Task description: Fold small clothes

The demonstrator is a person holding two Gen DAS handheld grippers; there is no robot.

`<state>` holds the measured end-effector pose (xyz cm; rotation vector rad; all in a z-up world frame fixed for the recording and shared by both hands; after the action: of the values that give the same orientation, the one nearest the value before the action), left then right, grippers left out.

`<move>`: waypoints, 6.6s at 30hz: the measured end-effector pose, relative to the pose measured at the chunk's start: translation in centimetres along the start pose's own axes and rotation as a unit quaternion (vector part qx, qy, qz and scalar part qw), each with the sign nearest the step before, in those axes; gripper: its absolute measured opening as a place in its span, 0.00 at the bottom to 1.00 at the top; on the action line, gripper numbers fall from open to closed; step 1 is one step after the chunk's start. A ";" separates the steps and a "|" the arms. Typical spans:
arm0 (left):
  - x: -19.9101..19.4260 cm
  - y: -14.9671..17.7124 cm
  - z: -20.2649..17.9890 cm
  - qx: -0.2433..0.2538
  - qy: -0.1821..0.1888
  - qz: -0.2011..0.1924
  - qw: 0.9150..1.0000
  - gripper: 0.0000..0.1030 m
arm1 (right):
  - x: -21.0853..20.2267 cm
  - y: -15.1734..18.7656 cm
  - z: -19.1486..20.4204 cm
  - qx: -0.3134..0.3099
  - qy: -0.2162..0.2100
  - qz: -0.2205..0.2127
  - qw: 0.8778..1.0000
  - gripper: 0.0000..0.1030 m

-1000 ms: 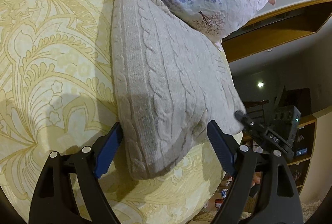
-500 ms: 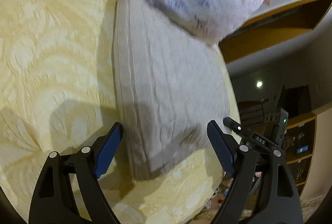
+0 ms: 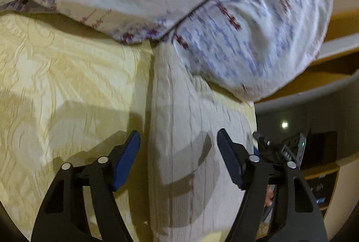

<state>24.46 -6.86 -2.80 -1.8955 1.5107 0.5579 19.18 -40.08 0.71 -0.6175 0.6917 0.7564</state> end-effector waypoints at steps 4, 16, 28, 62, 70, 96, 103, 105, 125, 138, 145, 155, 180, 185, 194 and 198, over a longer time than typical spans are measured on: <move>1.4 -1.6 -0.1 -0.006 -0.003 0.004 1.000 0.44 | 0.5 0.2 0.7 -0.024 -0.005 -0.004 1.000 0.13; 1.7 -1.7 -0.5 0.036 -0.033 -0.004 0.999 0.26 | -0.7 -0.3 -0.1 -0.048 0.072 -0.054 0.995 0.09; -0.2 1.2 -5.3 0.144 -0.121 -0.045 0.981 0.79 | -2.7 1.1 -1.2 -0.012 0.043 -0.032 0.998 0.43; 1.8 7.7 -5.5 0.188 -0.169 0.021 0.967 0.87 | -3.9 9.7 -3.2 -0.009 0.052 -0.019 0.998 0.17; 1.5 5.8 -3.1 0.067 -0.066 0.038 0.995 0.86 | -5.7 7.2 -3.3 0.044 -0.025 -0.022 0.998 0.70; 3.3 2.8 -2.1 0.011 0.010 0.045 0.999 0.49 | 1.1 4.9 -0.2 0.022 -0.130 0.101 0.986 0.35; 1.0 2.6 -2.4 0.007 0.052 0.042 0.998 0.40 | -0.2 5.3 2.5 0.012 -0.162 0.076 0.984 0.32; -0.6 2.6 -2.1 0.009 0.059 0.035 0.998 0.39 | -0.4 5.7 4.1 -0.004 -0.166 0.077 0.983 0.31; -7.6 3.1 8.7 -0.007 -0.060 -0.033 0.998 0.55 | 7.7 11.3 11.9 -0.105 -0.084 0.123 0.983 0.43; -10.4 4.1 -0.2 0.196 -0.123 -0.110 0.967 0.68 | 6.0 8.3 11.8 -0.091 -0.073 0.063 0.991 0.23; -7.1 4.6 1.1 0.178 -0.145 -0.063 0.971 0.66 | 6.2 8.0 9.5 -0.103 0.004 0.050 0.993 0.12; -8.3 5.7 0.3 0.196 -0.161 -0.098 0.962 0.70 | 2.7 8.7 12.2 -0.193 0.012 0.002 0.981 0.31; -9.5 9.0 3.1 0.174 -0.276 -0.098 0.940 0.84 | 0.3 17.5 14.9 -0.330 0.052 0.011 0.943 0.32; -9.7 9.9 2.7 0.183 -0.295 -0.096 0.933 0.84 | -0.1 18.8 14.3 -0.323 0.059 0.020 0.944 0.32; -8.1 11.9 3.5 0.201 -0.335 -0.070 0.918 0.85 | 2.1 20.1 13.4 -0.324 0.104 0.043 0.939 0.35; -7.7 12.1 3.7 0.202 -0.345 -0.067 0.914 0.85 | 2.3 20.2 13.6 -0.323 0.123 0.044 0.937 0.36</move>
<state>11.12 -0.45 -2.86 -1.2712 0.9295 0.6944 9.25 -17.82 2.39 -1.3053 0.6988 1.0086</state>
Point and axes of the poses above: each gripper's, at about its wrist camera, not at the fingertips, and x roughly the way its jaws point, z to its left, y to its underside, the point moved 4 cm from there along x, roughly the way its jaws point, and after that the axes turned 2 degrees about -y, right-handed, at the moved point
